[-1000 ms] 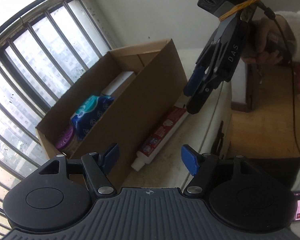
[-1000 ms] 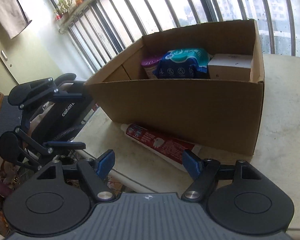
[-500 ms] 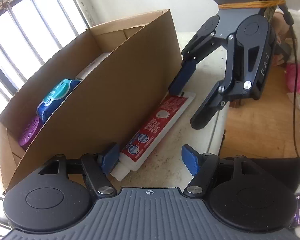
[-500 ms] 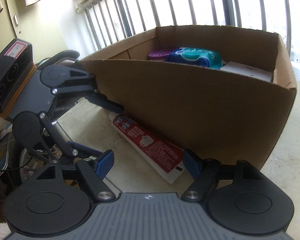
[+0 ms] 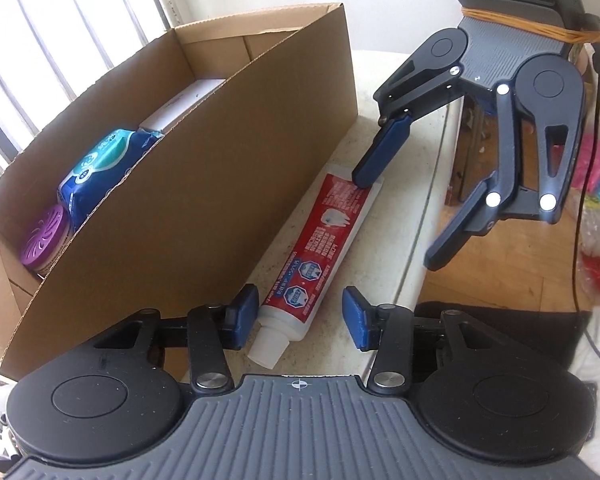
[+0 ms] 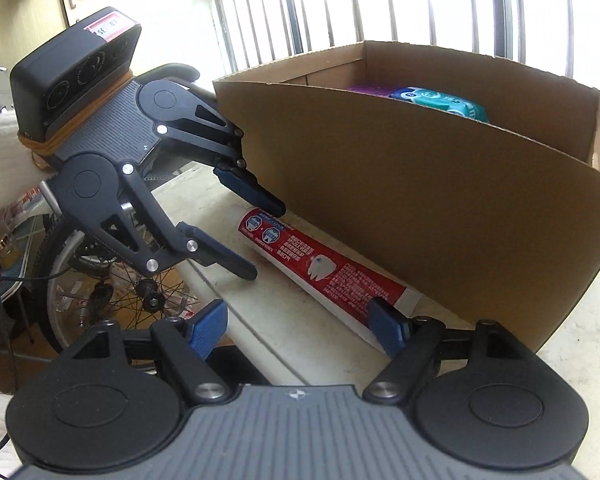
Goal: Organize objects
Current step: 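Lower the left gripper onto the red toothpaste tube and close on it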
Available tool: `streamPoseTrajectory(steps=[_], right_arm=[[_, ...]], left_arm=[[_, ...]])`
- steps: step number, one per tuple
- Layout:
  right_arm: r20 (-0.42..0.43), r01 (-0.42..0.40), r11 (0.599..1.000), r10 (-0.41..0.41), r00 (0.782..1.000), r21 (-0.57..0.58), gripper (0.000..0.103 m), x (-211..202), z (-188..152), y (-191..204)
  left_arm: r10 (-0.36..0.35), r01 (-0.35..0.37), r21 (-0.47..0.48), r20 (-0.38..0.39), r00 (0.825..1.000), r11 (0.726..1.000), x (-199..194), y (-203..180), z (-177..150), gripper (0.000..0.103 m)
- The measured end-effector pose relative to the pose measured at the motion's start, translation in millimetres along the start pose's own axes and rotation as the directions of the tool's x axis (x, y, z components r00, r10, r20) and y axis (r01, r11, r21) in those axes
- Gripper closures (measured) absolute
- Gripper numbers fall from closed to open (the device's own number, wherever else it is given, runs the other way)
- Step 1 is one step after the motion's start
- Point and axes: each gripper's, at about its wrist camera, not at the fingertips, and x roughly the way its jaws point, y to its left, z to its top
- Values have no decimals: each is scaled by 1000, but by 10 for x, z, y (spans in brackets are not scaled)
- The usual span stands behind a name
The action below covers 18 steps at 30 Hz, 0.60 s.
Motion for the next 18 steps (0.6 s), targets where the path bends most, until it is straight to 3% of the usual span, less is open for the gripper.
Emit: streamPoseTrajectory(steps=[7, 13, 18], right_arm=[[0, -1, 1000, 1, 1000, 15, 22, -14, 6, -4], [1, 13, 999, -13, 1000, 51, 23, -29, 56, -79], [30, -13, 993, 10, 1000, 120, 22, -51, 53, -224]], left_arm=[[-39, 40, 13, -27, 999, 999, 119, 17, 208, 56], [-75, 75, 5, -30, 997, 997, 161, 54, 242, 71], [-56, 56, 34, -3, 998, 998, 134, -24, 172, 75]])
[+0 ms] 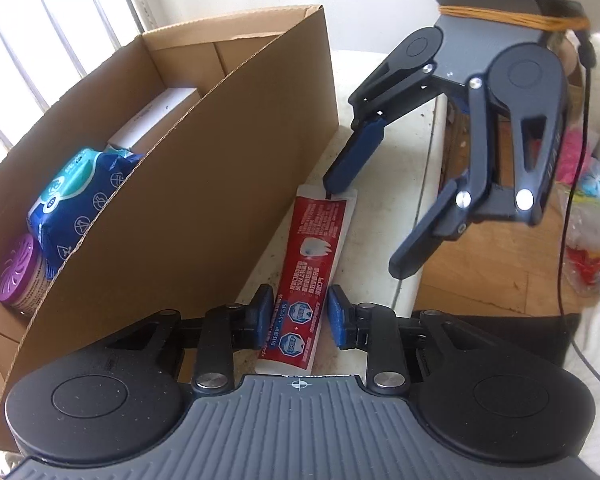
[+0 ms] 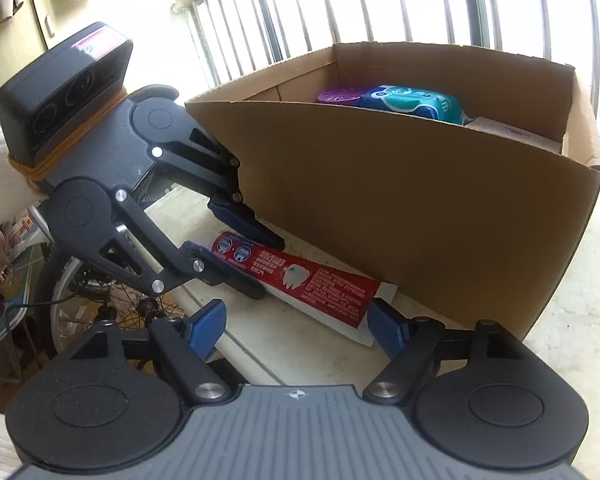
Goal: Organize objects
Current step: 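Lower the left gripper onto the red toothpaste tube and close on it, then lift the toothpaste tube with the left gripper over the box rim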
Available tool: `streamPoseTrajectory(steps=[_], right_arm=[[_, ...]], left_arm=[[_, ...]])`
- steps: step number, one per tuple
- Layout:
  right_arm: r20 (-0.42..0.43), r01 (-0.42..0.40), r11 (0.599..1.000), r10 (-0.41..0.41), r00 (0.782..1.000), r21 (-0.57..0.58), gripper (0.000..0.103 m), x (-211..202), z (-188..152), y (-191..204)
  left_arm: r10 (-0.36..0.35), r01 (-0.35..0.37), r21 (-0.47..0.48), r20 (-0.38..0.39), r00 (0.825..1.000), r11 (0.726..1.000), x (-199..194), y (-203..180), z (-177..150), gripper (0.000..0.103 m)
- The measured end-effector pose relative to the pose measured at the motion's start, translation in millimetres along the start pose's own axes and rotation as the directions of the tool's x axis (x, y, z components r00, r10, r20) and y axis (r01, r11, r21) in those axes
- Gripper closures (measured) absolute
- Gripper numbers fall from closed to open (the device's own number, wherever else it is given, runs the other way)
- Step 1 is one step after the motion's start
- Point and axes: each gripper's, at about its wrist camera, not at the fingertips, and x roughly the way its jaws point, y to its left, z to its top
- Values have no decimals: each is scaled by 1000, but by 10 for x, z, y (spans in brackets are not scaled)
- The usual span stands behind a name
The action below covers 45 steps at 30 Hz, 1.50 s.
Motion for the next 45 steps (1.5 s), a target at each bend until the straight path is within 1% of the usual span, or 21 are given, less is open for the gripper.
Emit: streamPoseTrajectory(steps=[2, 4, 5, 8, 10, 12, 15, 18, 21, 25, 28, 32, 34, 36, 37, 38, 39, 41, 43, 44, 45], right_arm=[[15, -5, 1000, 5, 1000, 21, 17, -10, -3, -43], [7, 26, 999, -27, 1000, 41, 11, -2, 5, -76], [1, 36, 998, -37, 999, 55, 12, 4, 5, -105], [20, 3, 994, -6, 1000, 110, 11, -6, 11, -191], [35, -17, 987, 11, 999, 159, 11, -9, 21, -257], [54, -42, 976, 31, 998, 212, 11, -8, 32, -334], [97, -100, 948, 74, 993, 301, 11, -15, 7, -473], [140, -160, 907, 113, 984, 389, 11, -22, -21, -620], [164, -197, 876, 137, 977, 440, 11, -10, -37, -709], [171, -208, 876, 146, 974, 435, 12, 21, -25, -731], [173, -207, 880, 145, 974, 428, 12, 38, -14, -722], [176, -208, 879, 145, 974, 429, 12, 32, -34, -713], [176, -208, 878, 144, 974, 431, 13, 38, -34, -713], [175, -207, 879, 144, 974, 430, 14, 38, -38, -708], [175, -207, 877, 144, 974, 433, 14, 35, -41, -706], [175, -207, 873, 143, 974, 440, 14, 29, -41, -711], [176, -207, 870, 141, 974, 447, 14, 20, -46, -709], [176, -204, 870, 137, 975, 450, 14, 19, -57, -697], [177, -203, 870, 136, 975, 449, 14, 14, -62, -688], [178, -203, 870, 135, 975, 449, 14, 10, -63, -689], [180, -203, 872, 135, 974, 446, 14, 16, -65, -677]], left_arm=[[7, -7, 13, 15, 1000, 1000, -16, -27, -38, 76], [21, -22, 54, 23, 1000, 998, -33, -79, -63, 77], [32, -34, 76, 27, 999, 996, -31, -104, -62, 78], [61, -66, 131, 40, 997, 989, -39, -192, -87, 79], [69, -75, 140, 51, 996, 987, -47, -214, -113, 79], [89, -102, 168, 84, 992, 981, -64, -270, -183, 79], [107, -128, 198, 114, 988, 972, -75, -329, -250, 79], [114, -144, 221, 144, 983, 964, -94, -366, -323, 80], [132, -170, 246, 162, 978, 954, -123, -446, -386, 80], [157, -201, 263, 176, 972, 944, -109, -493, -392, 80], [190, -243, 299, 197, 962, 923, -108, -589, -429, 80], [214, -282, 335, 226, 950, 899, 13, -586, -376, 80], [210, -282, 327, 238, 948, 902, 28, -594, -373, 80], [193, -260, 294, 239, 952, 920, 28, -534, -366, 80], [196, -262, 287, 240, 951, 922, 32, -523, -367, 80], [204, -284, 324, 260, 944, 902, 44, -537, -391, 80], [216, -297, 327, 262, 941, 897, 45, -555, -412, 80], [233, -329, 366, 281, 931, 870, 44, -601, -463, 80], [240, -345, 382, 296, 925, 857, 56, -628, -490, 80], [245, -359, 402, 307, 920, 843, 63, -651, -513, 80], [254, -385, 441, 327, 910, 811, 82, -701, -553, 80]])
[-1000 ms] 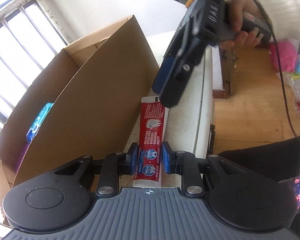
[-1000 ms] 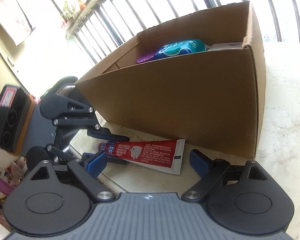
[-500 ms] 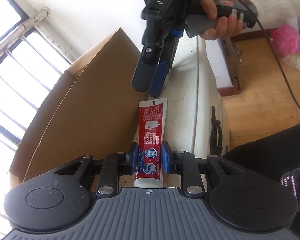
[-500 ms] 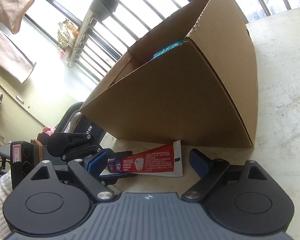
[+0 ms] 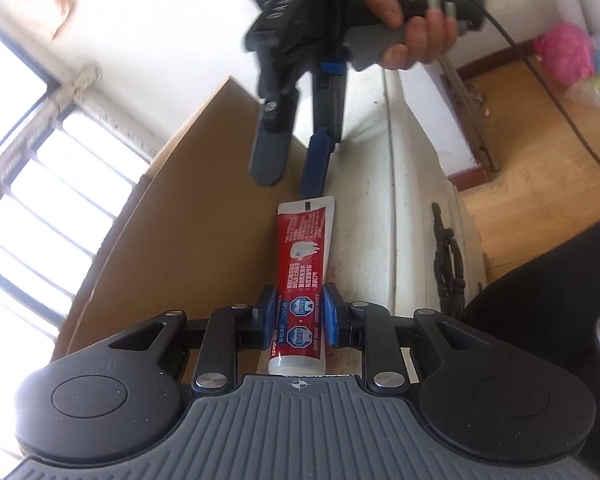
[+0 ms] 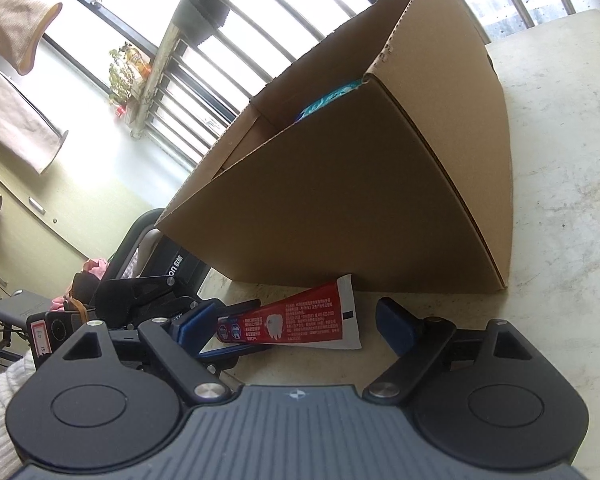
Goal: Organize objects
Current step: 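Lift the toothpaste tube with the left gripper over the box rim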
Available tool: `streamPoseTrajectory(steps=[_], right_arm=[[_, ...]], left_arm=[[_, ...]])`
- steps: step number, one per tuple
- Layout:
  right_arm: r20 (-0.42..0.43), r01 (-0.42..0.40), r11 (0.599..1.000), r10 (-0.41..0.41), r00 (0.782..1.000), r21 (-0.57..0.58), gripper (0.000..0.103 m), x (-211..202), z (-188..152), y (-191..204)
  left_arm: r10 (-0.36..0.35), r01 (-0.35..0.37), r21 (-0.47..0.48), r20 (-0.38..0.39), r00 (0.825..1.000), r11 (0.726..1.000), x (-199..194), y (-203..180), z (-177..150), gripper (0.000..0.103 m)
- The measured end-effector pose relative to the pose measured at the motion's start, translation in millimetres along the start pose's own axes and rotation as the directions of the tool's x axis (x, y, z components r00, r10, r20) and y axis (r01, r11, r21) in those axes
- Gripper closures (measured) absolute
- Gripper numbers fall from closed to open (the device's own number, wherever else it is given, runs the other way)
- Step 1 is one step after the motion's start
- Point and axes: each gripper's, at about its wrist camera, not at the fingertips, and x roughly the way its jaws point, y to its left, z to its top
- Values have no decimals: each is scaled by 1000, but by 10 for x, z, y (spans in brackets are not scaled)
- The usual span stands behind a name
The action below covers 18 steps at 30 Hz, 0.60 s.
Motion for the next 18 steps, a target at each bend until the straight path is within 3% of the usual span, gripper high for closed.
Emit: streamPoseTrajectory(steps=[4, 9, 14, 18], right_arm=[[-1, -7, 1000, 7, 1000, -20, 14, 39, -21, 43], [-9, -20, 999, 19, 1000, -33, 16, 101, -18, 87], [26, -4, 999, 5, 1000, -48, 35, 126, -59, 59], [21, -12, 999, 13, 1000, -36, 38, 109, -58, 30]], left_arm=[[59, -62, 125, 26, 998, 990, 16, -181, -17, 81], [52, -56, 114, 38, 998, 992, 23, -158, -33, 82], [49, -51, 79, 26, 998, 996, -2, -101, -39, 82], [58, -61, 100, 29, 998, 993, -32, -121, -31, 82]])
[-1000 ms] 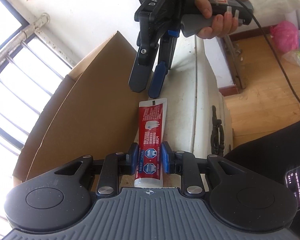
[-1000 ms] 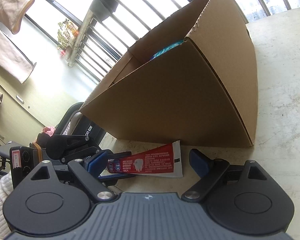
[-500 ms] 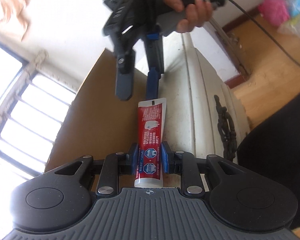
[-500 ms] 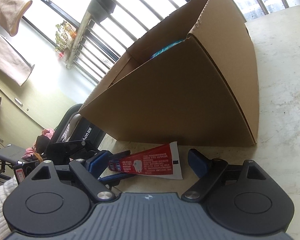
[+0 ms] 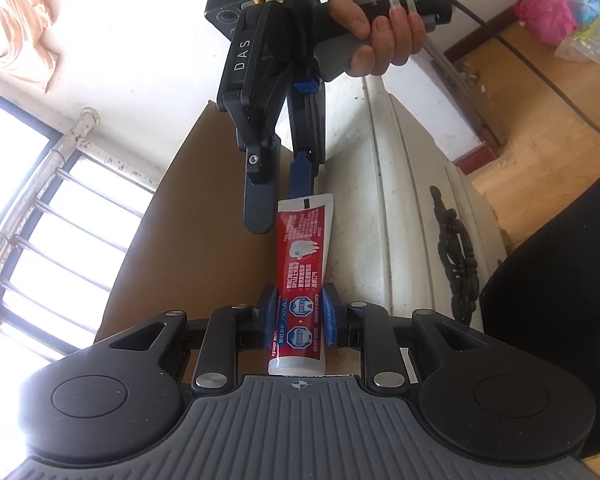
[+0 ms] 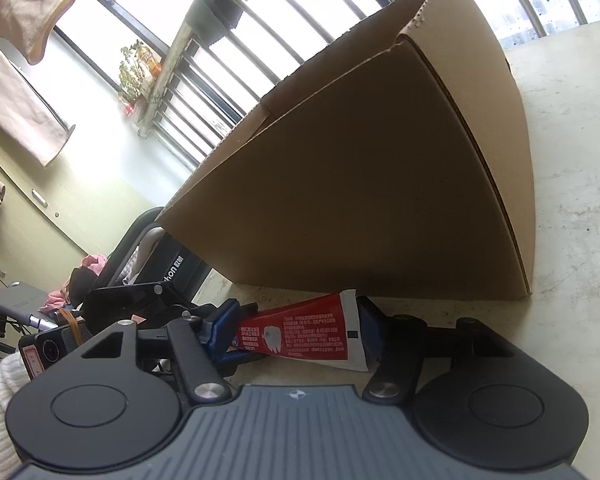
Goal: Organize objects
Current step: 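Lift the toothpaste tube with the left gripper over the box rim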
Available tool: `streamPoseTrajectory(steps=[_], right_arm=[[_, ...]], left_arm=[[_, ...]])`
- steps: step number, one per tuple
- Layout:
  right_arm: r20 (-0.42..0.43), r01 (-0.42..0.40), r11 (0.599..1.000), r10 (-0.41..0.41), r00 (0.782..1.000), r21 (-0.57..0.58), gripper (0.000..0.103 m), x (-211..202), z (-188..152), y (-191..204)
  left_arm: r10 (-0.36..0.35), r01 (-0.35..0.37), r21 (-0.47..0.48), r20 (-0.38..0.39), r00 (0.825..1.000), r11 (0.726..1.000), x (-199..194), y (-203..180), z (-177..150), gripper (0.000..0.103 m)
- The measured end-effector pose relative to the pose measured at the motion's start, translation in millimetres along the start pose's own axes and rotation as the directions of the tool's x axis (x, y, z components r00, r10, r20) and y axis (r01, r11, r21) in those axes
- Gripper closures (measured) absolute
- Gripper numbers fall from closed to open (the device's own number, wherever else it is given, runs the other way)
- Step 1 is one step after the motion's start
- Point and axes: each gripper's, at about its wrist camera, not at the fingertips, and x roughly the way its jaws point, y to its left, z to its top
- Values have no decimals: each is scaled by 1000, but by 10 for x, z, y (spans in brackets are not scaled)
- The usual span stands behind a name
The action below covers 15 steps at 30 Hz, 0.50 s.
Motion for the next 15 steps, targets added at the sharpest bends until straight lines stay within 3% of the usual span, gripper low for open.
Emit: streamPoseTrajectory(steps=[3, 6, 15], right_arm=[[-15, -32, 999, 32, 999, 34, 37, -11, -2, -13], [-22, -140, 983, 144, 989, 122, 37, -16, -39, -81], [-14, -82, 996, 82, 997, 37, 40, 62, -87, 65]], left_arm=[[-4, 4, -22, 3, 1000, 1000, -27, 35, -10, 82], [3, -3, -20, 8, 1000, 1000, -30, 35, -24, 82], [1, -1, -55, 7, 1000, 999, -50, 75, -13, 82]])
